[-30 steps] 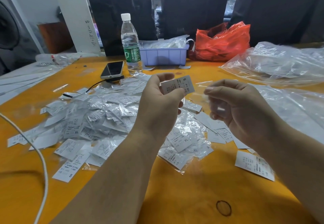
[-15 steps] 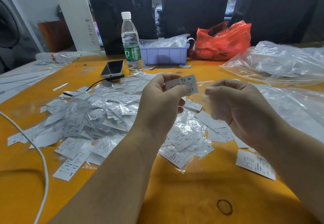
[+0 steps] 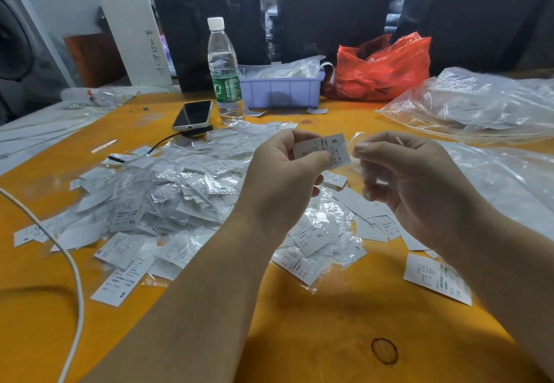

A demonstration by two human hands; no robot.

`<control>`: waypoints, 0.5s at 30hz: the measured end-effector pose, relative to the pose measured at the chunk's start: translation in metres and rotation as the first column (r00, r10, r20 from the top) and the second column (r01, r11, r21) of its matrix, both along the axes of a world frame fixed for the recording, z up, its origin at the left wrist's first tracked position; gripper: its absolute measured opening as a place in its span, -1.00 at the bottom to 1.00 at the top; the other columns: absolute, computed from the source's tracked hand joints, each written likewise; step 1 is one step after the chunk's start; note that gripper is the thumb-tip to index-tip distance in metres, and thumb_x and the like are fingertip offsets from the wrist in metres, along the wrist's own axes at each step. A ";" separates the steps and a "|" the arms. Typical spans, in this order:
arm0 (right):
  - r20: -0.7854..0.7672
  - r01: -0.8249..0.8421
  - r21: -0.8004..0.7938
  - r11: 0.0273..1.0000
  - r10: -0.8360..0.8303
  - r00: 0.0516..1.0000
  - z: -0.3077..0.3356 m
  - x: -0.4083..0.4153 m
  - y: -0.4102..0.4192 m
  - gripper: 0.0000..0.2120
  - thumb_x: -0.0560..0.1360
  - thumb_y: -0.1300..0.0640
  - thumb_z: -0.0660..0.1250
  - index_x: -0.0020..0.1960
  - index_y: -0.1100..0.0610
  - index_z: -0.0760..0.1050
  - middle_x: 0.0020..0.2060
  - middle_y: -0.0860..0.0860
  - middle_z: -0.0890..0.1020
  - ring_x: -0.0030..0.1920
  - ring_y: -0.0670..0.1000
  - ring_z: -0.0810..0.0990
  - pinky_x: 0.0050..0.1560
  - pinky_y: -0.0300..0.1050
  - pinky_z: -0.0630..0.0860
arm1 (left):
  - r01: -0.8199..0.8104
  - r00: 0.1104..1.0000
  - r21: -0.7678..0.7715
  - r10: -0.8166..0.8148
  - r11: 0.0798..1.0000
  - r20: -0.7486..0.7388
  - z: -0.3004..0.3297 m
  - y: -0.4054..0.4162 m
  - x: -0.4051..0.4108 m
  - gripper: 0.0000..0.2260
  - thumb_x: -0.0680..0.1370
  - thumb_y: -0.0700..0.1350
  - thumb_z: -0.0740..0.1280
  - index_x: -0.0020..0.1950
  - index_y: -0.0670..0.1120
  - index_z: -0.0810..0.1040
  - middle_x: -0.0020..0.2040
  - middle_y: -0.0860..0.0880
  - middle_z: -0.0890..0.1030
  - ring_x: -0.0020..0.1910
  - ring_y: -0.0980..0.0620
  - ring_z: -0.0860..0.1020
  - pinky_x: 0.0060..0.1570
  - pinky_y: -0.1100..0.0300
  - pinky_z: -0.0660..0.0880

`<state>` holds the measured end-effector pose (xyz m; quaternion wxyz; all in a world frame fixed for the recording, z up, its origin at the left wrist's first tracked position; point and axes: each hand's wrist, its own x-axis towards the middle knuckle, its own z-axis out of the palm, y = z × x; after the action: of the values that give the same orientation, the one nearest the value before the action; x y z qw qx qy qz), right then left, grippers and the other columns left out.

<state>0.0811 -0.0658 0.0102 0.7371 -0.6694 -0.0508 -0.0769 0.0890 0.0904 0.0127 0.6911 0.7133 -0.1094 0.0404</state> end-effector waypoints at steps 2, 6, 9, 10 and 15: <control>0.013 0.005 -0.015 1.000 -0.005 1.000 0.000 0.000 0.000 -0.74 0.51 0.24 0.35 -0.35 0.09 0.54 -0.40 0.09 0.43 -0.43 -0.04 0.40 -0.42 -0.17 0.40 | 0.019 1.000 0.022 -0.018 1.000 -0.020 0.000 0.000 0.000 -0.90 0.53 -0.26 0.37 0.00 -0.09 0.58 -0.19 0.00 0.61 -0.35 0.14 0.53 -0.32 0.28 0.54; 0.030 0.019 0.008 1.000 -0.019 0.999 0.000 0.000 -0.001 -0.75 0.52 0.25 0.34 -0.31 0.07 0.61 -0.37 0.02 0.57 -0.40 -0.05 0.46 -0.41 -0.19 0.46 | 0.074 0.996 0.049 -0.071 0.996 -0.060 0.000 0.000 0.000 -0.94 0.56 -0.22 0.35 -0.02 -0.12 0.61 -0.24 0.01 0.61 -0.34 0.14 0.53 -0.30 0.26 0.52; 0.045 0.022 0.009 1.000 -0.022 0.999 0.000 -0.001 -0.002 -0.83 0.54 0.24 0.32 -0.20 0.12 0.61 -0.31 0.06 0.65 -0.36 -0.04 0.49 -0.39 -0.18 0.51 | 0.138 0.987 0.066 -0.132 0.988 -0.089 0.000 0.000 0.000 -0.91 0.58 -0.17 0.31 -0.01 -0.10 0.62 -0.25 0.04 0.63 -0.33 0.18 0.54 -0.28 0.27 0.52; 0.052 0.033 0.013 0.999 -0.034 0.998 0.000 -0.001 -0.002 -0.84 0.55 0.24 0.31 -0.17 0.13 0.60 -0.32 0.07 0.65 -0.36 -0.03 0.49 -0.39 -0.18 0.52 | 0.159 0.983 0.076 -0.151 0.984 -0.099 0.000 0.001 0.000 -0.90 0.59 -0.16 0.31 -0.02 -0.09 0.63 -0.26 0.05 0.64 -0.33 0.18 0.54 -0.27 0.28 0.52; 0.093 0.076 0.003 0.997 -0.076 0.993 -0.002 0.000 -0.003 -0.88 0.54 0.26 0.33 -0.12 0.14 0.61 -0.38 0.01 0.63 -0.40 -0.06 0.49 -0.41 -0.18 0.51 | 0.197 0.977 0.112 -0.186 0.974 -0.102 0.000 0.001 0.000 -0.88 0.58 -0.17 0.32 -0.12 -0.08 0.62 -0.33 0.06 0.62 -0.37 0.15 0.51 -0.30 0.27 0.48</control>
<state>0.0815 -0.0691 0.0084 0.7305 -0.6666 -0.0597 -0.1360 0.0888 0.0914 0.0128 0.6515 0.7411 -0.1486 -0.0657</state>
